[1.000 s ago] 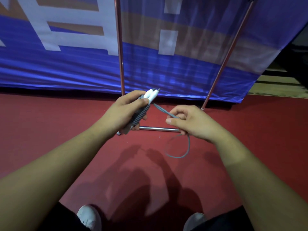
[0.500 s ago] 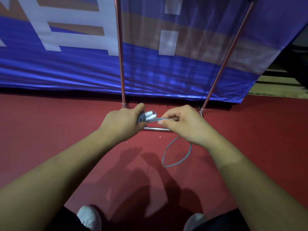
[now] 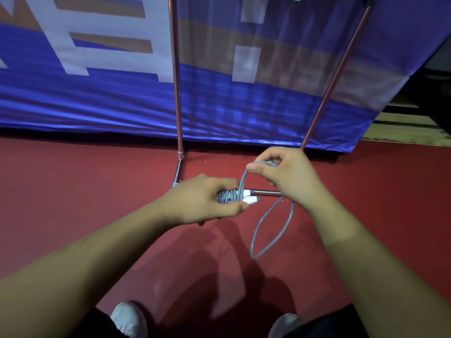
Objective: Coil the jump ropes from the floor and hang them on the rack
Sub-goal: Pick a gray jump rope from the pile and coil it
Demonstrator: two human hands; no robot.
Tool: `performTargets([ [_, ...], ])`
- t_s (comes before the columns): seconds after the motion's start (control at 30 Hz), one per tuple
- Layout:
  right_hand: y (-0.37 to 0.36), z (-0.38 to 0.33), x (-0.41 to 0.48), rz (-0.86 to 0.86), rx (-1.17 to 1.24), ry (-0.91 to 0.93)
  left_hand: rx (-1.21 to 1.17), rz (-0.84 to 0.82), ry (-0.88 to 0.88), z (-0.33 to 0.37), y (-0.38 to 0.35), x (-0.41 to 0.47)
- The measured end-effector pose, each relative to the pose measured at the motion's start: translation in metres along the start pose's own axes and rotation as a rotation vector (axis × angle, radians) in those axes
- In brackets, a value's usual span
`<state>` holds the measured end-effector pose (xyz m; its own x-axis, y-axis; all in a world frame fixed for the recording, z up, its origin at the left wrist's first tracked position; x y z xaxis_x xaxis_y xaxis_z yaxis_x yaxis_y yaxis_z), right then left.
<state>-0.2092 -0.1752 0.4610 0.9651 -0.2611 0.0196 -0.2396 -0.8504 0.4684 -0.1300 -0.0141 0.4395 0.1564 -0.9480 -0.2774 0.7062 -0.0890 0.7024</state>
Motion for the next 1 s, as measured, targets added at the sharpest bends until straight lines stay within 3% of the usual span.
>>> performTargets([
  [0.17,-0.004,0.010,0.004,-0.090,-0.029,0.007,-0.321,0.030,-0.133,0.000,0.003,-0.006],
  [0.4,-0.021,0.009,0.006,-0.195,0.020,-0.015,-0.708,0.272,-0.193,-0.007,0.032,-0.012],
  [0.6,-0.021,0.006,0.000,-0.226,0.027,-0.012,-0.693,0.343,-0.213,-0.009,0.043,-0.017],
  [0.73,-0.030,0.007,0.000,-0.264,0.091,-0.049,-0.668,0.468,-0.095,-0.023,0.050,-0.016],
  [0.83,-0.042,0.002,-0.002,-0.321,0.192,-0.046,-0.643,0.460,-0.035,-0.034,0.047,-0.010],
  [0.9,-0.043,-0.003,-0.004,-0.355,0.306,-0.046,-0.549,0.460,-0.019,-0.040,0.048,-0.010],
  [1.0,-0.042,-0.009,-0.005,-0.383,0.282,-0.043,-0.218,0.495,0.090,-0.037,0.051,-0.016],
])
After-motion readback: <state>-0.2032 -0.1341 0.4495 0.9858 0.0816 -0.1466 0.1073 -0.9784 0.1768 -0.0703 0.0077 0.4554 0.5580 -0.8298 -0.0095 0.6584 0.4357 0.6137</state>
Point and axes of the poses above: each hand's wrist, its own x-axis towards the middle knuckle, its own y-axis out of the back of the hand, z = x × y, the point moved 5 cm from there along x, towards the middle knuckle, and after that the axes turned 15 degrees about -z, right-handed, at the moved point
